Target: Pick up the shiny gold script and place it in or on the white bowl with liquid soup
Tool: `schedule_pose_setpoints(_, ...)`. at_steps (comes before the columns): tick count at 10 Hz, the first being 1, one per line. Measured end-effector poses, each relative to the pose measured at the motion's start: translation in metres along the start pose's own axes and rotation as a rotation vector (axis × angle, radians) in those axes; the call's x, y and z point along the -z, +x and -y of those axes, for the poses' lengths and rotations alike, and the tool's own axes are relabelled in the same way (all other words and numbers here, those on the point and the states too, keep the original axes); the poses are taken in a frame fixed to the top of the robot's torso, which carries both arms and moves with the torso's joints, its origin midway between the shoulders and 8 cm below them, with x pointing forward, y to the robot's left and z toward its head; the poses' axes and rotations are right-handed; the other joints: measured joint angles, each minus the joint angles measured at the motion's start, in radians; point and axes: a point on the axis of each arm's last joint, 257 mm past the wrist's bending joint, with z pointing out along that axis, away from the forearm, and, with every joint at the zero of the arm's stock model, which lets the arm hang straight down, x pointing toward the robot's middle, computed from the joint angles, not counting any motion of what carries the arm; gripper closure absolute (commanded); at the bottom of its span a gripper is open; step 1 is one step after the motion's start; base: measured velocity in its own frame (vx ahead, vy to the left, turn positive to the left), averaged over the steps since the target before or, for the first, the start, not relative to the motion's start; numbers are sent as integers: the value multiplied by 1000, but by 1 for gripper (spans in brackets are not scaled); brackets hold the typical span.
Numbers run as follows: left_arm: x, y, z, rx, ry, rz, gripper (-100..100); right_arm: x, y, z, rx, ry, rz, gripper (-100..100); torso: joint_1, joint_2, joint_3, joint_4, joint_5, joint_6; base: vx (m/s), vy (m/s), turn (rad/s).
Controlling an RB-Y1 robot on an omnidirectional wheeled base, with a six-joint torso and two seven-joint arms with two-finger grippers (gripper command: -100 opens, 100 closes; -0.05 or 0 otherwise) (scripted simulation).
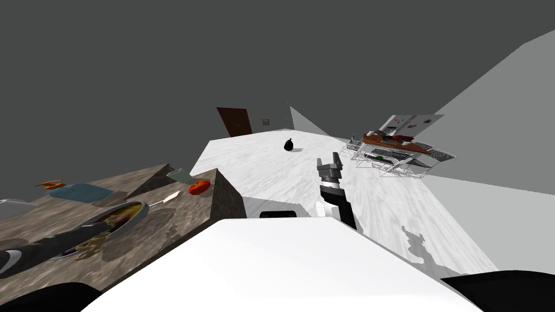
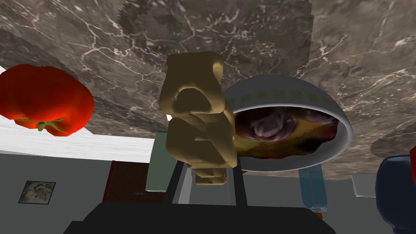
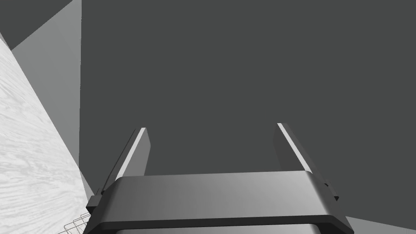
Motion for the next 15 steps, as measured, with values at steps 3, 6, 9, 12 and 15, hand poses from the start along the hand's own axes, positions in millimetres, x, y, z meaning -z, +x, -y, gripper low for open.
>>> schedule_pose_setpoints(3,7,-6,-15,14,-14,6,100,0,0,0,0,0,0,0,1,0,0,0,1,2,-14,2,-120)
schedule_pose_setpoints(6,18,-5,-34,36,-30,7,100,0,0,0,0,0,0,0,2,0,0,0,1,3,-14,13,-102)
schedule_pose_setpoints(9,27,-3,-52,54,-44,3,100,0,0,0,0,0,0,0,2,0,0,0,1,3,-15,17,-86)
schedule_pose_setpoints(12,41,7,-74,70,-63,-4,100,0,0,0,0,0,0,0,3,1,0,0,1,4,-35,43,-254)
schedule_pose_setpoints(15,61,19,-102,95,-89,-19,100,0,0,0,0,0,0,0,5,1,1,0,2,2,-41,63,-175)
